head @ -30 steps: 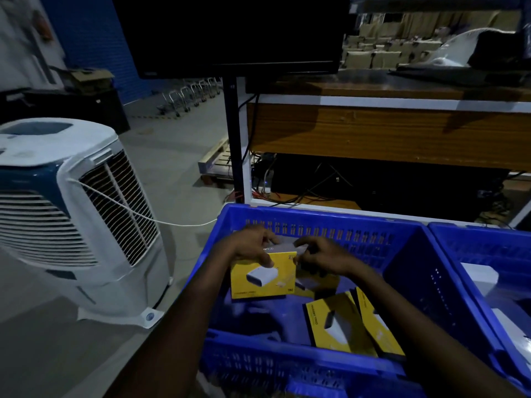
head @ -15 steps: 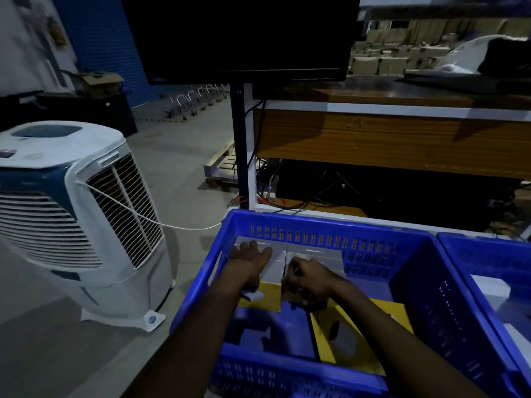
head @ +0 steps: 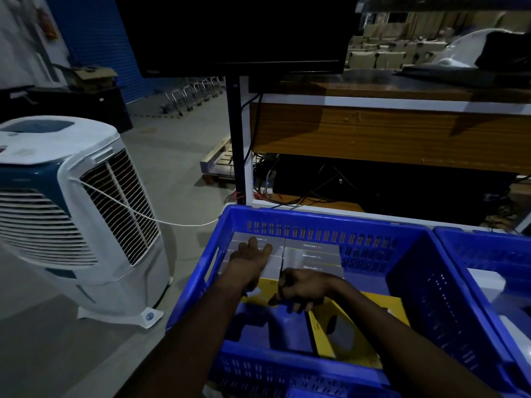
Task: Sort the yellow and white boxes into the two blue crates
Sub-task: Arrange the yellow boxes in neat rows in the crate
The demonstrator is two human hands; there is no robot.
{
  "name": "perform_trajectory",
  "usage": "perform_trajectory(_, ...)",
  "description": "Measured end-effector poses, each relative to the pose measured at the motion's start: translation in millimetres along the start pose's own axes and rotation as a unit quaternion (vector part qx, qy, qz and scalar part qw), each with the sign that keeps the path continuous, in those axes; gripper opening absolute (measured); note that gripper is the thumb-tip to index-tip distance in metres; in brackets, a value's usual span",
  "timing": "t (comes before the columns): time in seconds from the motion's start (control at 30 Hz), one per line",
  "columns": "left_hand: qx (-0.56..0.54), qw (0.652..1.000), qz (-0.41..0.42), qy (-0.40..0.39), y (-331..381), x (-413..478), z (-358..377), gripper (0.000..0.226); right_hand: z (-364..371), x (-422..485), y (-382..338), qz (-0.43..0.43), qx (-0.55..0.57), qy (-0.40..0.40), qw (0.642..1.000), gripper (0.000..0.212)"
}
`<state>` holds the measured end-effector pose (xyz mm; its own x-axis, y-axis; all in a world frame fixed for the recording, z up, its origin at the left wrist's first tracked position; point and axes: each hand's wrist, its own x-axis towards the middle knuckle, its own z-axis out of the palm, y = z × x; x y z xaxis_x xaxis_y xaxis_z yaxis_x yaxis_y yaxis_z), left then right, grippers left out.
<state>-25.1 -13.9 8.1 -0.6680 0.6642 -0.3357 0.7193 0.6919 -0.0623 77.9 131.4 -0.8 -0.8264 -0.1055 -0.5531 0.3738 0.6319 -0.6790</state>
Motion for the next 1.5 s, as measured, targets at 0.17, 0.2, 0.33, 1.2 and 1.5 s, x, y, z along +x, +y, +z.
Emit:
perform_trajectory(0.17,-0.094,0.995,0.029,0.023,4,0,-3,0.089,-6,-5,-7,0.033,-0.021,-0.017,0.999,0.028)
perform_trajectory(0.2,-0.108,0.992,0.04,0.045,6,0,-4,0.081,-8,-8,-10,0.039,-0.032,-0.013,0.999,0.032)
perform_trajectory(0.33,-0.126,0.98,0.099,0.115,21,2,-7,0.057,-19,-26,-12,0.026,-0.133,0.035,0.99,0.035)
perform_trajectory(1.2,-0.015,0.937,0.306,-0.167,189,63,-11,0.063,-58,-188,148,0.285,-0.287,0.367,0.837,0.091)
perform_trajectory(1.5,-0.031,0.937,0.279,-0.209,188,63,-3,0.061,-58,-184,154,0.282,-0.319,0.379,0.822,0.099)
